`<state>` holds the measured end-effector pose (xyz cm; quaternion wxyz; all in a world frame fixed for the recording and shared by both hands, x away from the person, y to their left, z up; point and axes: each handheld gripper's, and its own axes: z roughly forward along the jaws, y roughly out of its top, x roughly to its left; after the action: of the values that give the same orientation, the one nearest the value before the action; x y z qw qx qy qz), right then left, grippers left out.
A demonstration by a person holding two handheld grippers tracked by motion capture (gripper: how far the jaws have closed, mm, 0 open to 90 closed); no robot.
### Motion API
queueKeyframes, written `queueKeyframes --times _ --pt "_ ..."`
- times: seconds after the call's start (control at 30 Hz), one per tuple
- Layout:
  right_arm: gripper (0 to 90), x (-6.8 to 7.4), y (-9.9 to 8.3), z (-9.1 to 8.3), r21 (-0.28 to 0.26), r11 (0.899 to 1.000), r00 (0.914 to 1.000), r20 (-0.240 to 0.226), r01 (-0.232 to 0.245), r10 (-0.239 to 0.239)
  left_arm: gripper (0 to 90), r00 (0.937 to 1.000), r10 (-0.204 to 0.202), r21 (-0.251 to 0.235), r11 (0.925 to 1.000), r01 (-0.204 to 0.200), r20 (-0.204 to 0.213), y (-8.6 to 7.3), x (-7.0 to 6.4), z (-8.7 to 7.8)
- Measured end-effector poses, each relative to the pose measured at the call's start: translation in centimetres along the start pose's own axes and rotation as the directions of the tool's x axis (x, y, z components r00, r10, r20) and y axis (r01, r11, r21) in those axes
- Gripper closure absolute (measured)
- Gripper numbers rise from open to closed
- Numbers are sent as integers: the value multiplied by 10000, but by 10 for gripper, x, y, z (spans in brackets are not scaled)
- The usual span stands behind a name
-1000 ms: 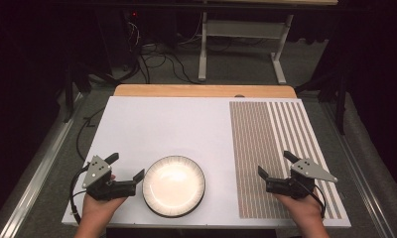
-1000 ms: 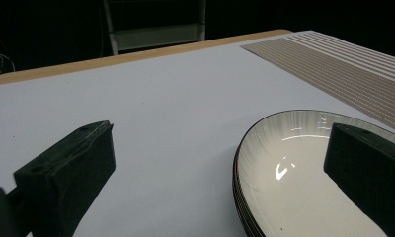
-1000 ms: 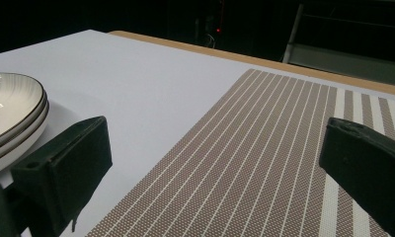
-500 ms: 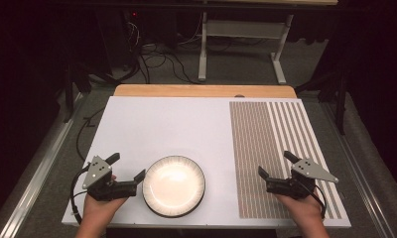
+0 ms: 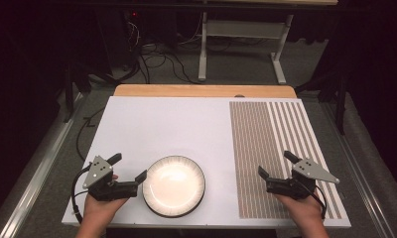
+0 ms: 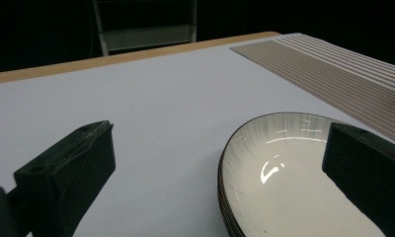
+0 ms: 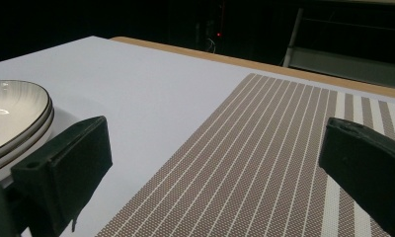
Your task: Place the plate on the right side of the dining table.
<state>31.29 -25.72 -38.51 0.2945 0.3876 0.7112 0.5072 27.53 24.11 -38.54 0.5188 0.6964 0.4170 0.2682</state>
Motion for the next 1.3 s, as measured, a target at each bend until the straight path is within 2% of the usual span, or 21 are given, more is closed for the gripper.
queueKeyframes --times 0.23,0.37,0.57,0.63,0.77,1.0,1.17,1.3 --pt "8 7 4 0 -127 9998 9997 -178 180 -182 5 9999 155 -164 9997 -154 48 2 -4 0" --pt "8 12 7 0 -155 9998 9993 -347 119 -124 11 9999 161 -230 9996 -161 31 2 -5 0" --pt "8 25 12 3 -59 9999 9977 -658 149 -152 15 9999 171 -273 9995 -171 -7 3 -5 -1" --pt "8 31 14 5 148 9995 9967 -771 267 -255 17 9998 179 -193 9997 -179 12 4 -5 -1" --pt "8 38 16 7 234 9993 9963 -824 284 -264 17 9999 145 -202 9997 -145 -8 4 -4 0" --pt "12 52 24 20 449 9982 9913 -1270 408 -349 16 10000 45 -173 9998 -44 29 5 -5 1" --pt "101 61 31 29 665 9966 9864 -1599 486 -374 12 10000 60 -110 9999 -60 8 5 -5 2" --pt "244 71 38 37 785 9948 9850 -1650 641 -505 8 10000 -18 -113 9999 19 26 5 -5 2"
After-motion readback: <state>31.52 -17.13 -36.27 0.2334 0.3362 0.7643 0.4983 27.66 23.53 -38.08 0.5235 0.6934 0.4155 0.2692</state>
